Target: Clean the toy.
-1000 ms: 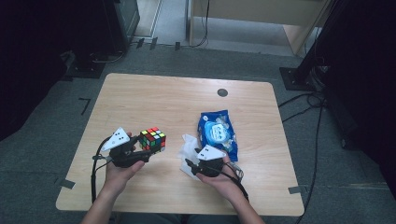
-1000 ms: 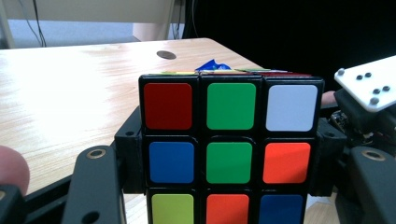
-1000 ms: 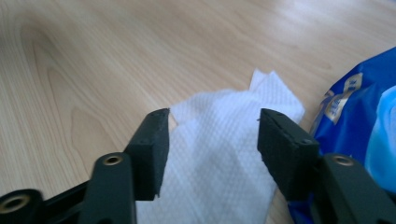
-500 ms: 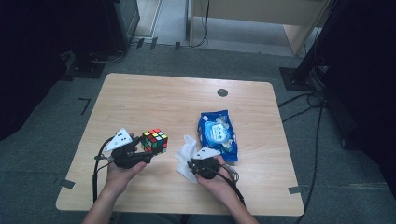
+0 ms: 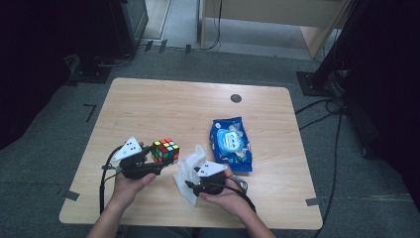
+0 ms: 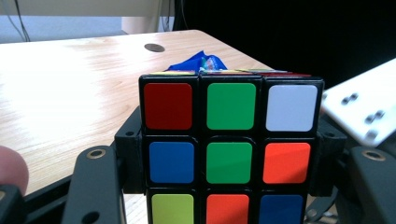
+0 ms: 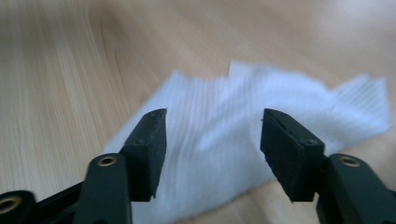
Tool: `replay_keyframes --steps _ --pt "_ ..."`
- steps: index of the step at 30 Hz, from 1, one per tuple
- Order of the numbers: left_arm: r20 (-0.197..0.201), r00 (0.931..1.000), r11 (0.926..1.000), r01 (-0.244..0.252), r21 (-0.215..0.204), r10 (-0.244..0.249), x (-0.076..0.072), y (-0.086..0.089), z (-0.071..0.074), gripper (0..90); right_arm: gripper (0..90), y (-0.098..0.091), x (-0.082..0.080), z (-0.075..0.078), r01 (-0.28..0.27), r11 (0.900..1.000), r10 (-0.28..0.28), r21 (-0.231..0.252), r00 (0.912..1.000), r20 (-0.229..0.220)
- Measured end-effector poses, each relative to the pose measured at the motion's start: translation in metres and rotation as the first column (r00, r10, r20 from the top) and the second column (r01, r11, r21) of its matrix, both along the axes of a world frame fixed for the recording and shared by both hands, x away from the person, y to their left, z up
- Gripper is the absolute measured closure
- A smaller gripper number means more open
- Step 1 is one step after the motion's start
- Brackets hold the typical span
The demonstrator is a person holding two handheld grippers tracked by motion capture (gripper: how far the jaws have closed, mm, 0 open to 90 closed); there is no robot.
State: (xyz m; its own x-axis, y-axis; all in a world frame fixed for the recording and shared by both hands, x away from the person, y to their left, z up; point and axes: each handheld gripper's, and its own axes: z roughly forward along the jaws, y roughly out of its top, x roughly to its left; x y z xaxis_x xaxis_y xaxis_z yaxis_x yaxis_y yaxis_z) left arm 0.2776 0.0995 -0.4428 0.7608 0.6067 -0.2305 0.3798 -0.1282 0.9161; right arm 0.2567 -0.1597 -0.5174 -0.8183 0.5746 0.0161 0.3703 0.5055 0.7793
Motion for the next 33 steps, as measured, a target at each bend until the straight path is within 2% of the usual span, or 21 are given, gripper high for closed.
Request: replay_keyframes --steps 1,4,6,9,10,11,12,13,14,15,16,17,18,21,23,25,27,28,29,32,33 --pt "0.001 1.0000 1.0000 0.002 -0.001 -0.002 0.000 0.000 0.000 34.2 48.0 0.003 -0.001 -0.003 0.012 0.9995 -0.012 -0.030 0.9999 -0.002" --pt "0.001 1.0000 1.0000 0.001 0.000 -0.001 0.000 -0.001 0.000 34.2 48.2 0.006 -0.002 -0.004 0.038 0.9992 -0.038 -0.017 0.9993 0.000" --pt "-0.001 1.0000 1.0000 0.000 0.000 0.000 0.000 0.000 -0.001 34.2 47.0 0.011 -0.005 -0.005 0.083 0.9965 -0.083 -0.014 0.9965 -0.010" --pt "-0.003 1.0000 1.0000 -0.001 -0.002 0.001 0.000 0.000 -0.001 34.2 45.3 0.022 -0.010 -0.004 0.197 0.9804 -0.197 -0.012 0.9802 -0.021" --pt "-0.003 1.0000 1.0000 -0.001 -0.003 0.001 0.000 -0.001 -0.001 34.2 45.0 0.026 -0.011 -0.004 0.219 0.9756 -0.219 -0.012 0.9754 -0.021" --pt "-0.003 1.0000 1.0000 0.000 -0.003 0.000 0.000 -0.001 -0.001 34.2 38.3 0.035 -0.012 -0.004 0.220 0.9755 -0.220 -0.007 0.9751 -0.028" --pt "-0.002 1.0000 1.0000 0.000 -0.002 0.000 0.000 -0.001 -0.001 34.2 38.3 0.035 -0.012 -0.004 0.220 0.9755 -0.220 -0.007 0.9751 -0.028" --pt "0.002 1.0000 1.0000 0.001 -0.005 -0.001 -0.001 0.000 0.000 34.2 35.5 0.039 -0.011 -0.004 0.170 0.9849 -0.169 0.030 0.9845 -0.048" --pt "0.002 1.0000 1.0000 0.001 -0.005 -0.001 -0.001 0.000 0.000 34.2 35.5 0.039 -0.011 -0.004 0.170 0.9849 -0.169 0.030 0.9845 -0.048" --pt "0.004 1.0000 1.0000 0.001 -0.006 -0.001 -0.001 0.001 0.001 34.2 34.1 0.035 -0.009 0.000 0.140 0.9866 -0.138 0.084 0.9900 -0.032" --pt "0.005 1.0000 0.9999 0.000 -0.012 0.000 -0.001 0.002 0.001 34.2 34.1 0.035 -0.009 0.000 0.140 0.9866 -0.138 0.084 0.9900 -0.032" --pt "0.003 1.0000 0.9999 -0.001 -0.015 0.001 -0.001 0.003 0.001 34.2 33.4 0.032 -0.007 0.003 0.130 0.9869 -0.131 0.095 0.9913 0.004" --pt "0.000 1.0000 0.9998 -0.003 -0.018 0.003 -0.001 0.004 0.001 34.2 32.4 0.026 -0.001 0.008 0.109 0.9898 -0.115 0.092 0.9908 0.071" --pt "-0.008 1.0000 0.9998 -0.004 -0.018 0.004 0.000 0.006 0.000 34.2 27.0 0.023 0.008 0.008 0.065 0.9940 -0.072 0.088 0.9943 0.079" --pt "-0.005 1.0000 0.9998 -0.002 -0.019 0.002 -0.001 0.006 0.000 34.2 23.5 0.024 0.014 0.007 0.018 0.9984 -0.023 0.054 0.9964 0.082" --pt "-0.002 1.0000 0.9999 0.004 -0.017 -0.004 -0.002 0.006 0.000 34.2 18.6 0.027 0.018 0.005 -0.030 0.9992 0.028 0.026 0.9968 0.075" --pt "0.000 1.0000 0.9999 0.006 -0.012 -0.006 -0.003 0.007 -0.001 34.2 16.3 0.029 0.025 -0.003 -0.013 0.9998 0.014 -0.016 0.9983 0.056" --pt "0.000 1.0000 0.9999 0.006 -0.012 -0.006 -0.003 0.007 -0.001 34.2 16.3 0.029 0.025 -0.003 -0.013 0.9998 0.014 -0.016 0.9983 0.056" --pt "0.003 1.0000 0.9999 0.006 -0.009 -0.006 -0.004 0.008 -0.001 34.2 16.6 0.030 0.027 -0.004 -0.014 0.9991 0.016 -0.040 0.9992 0.036" --pt "0.006 1.0000 0.9999 0.005 -0.011 -0.005 -0.005 0.009 -0.001 34.2 20.7 0.028 0.029 -0.005 -0.004 0.9985 0.005 -0.054 0.9999 0.014" --pt "0.005 1.0000 1.0000 0.004 -0.006 -0.004 -0.006 0.010 -0.001 34.2 25.7 0.024 0.030 -0.005 0.004 0.9995 -0.005 -0.033 0.9995 -0.031"
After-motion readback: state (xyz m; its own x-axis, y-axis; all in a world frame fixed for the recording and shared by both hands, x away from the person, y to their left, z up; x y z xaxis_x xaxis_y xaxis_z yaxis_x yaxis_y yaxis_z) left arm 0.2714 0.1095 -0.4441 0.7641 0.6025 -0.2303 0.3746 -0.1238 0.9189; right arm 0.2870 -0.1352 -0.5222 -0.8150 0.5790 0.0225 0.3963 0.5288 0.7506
